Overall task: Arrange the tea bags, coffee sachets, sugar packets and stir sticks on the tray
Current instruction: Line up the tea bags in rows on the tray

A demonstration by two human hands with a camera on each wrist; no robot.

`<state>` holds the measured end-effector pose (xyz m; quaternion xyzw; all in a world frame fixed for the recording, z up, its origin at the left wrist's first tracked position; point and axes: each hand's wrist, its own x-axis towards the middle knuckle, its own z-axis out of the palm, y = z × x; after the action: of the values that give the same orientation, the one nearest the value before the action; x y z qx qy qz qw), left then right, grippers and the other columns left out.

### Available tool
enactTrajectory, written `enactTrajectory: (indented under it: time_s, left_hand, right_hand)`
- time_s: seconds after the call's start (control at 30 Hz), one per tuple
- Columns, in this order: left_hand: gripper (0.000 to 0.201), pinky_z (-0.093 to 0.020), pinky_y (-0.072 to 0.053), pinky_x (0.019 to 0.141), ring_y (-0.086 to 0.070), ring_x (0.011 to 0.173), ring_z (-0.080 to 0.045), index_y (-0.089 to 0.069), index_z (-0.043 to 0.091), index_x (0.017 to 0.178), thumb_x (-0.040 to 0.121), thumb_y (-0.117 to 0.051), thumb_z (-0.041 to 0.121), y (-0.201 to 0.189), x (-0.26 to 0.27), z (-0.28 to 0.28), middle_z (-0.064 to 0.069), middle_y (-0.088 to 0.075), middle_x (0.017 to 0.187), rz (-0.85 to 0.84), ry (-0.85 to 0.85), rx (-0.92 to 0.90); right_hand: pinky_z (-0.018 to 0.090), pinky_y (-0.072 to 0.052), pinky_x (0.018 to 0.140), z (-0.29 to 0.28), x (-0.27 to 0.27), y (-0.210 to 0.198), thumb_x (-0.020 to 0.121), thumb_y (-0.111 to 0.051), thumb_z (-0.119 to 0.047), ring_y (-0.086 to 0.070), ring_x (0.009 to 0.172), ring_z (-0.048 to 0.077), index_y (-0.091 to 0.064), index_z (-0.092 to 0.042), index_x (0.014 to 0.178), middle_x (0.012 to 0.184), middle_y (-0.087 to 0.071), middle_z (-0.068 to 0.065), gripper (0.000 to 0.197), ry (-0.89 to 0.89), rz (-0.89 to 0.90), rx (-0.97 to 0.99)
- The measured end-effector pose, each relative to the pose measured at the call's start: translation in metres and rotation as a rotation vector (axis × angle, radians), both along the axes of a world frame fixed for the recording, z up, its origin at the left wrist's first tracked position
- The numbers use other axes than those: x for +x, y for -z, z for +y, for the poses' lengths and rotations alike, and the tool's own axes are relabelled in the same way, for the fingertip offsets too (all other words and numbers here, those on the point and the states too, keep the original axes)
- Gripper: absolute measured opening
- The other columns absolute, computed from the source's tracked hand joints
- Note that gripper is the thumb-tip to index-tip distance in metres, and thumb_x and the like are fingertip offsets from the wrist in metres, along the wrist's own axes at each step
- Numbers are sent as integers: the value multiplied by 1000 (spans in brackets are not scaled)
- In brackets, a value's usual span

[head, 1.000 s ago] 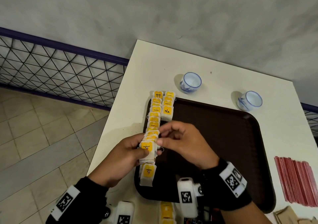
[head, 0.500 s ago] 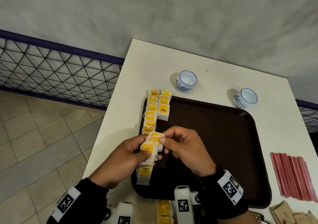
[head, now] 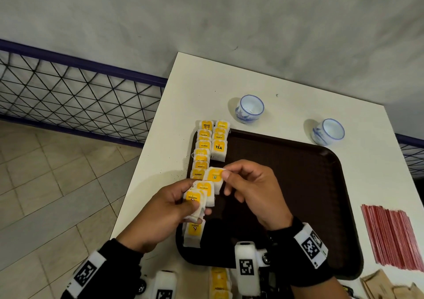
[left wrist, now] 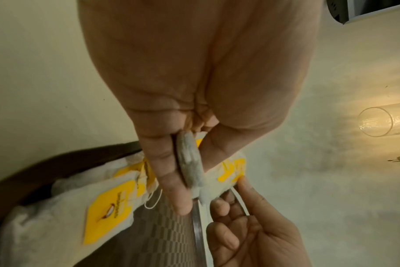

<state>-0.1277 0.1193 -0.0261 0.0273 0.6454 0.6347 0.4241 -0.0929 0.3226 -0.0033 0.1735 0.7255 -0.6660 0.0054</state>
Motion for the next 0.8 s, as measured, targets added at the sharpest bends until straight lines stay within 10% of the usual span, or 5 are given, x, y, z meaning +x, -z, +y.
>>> enactTrajectory:
  time_s: [0.8]
  left_hand:
    - [38, -40, -61, 85, -74, 103, -27, -60, 18, 131, 101, -50, -3, 7, -1, -11, -10, -76, 112, -26, -48, -17]
  right_hand:
    - [27, -50, 44, 24, -78, 48, 96, -62, -5, -68, 52, 25, -60, 0, 90, 63, -66, 16, 8, 84, -281, 143]
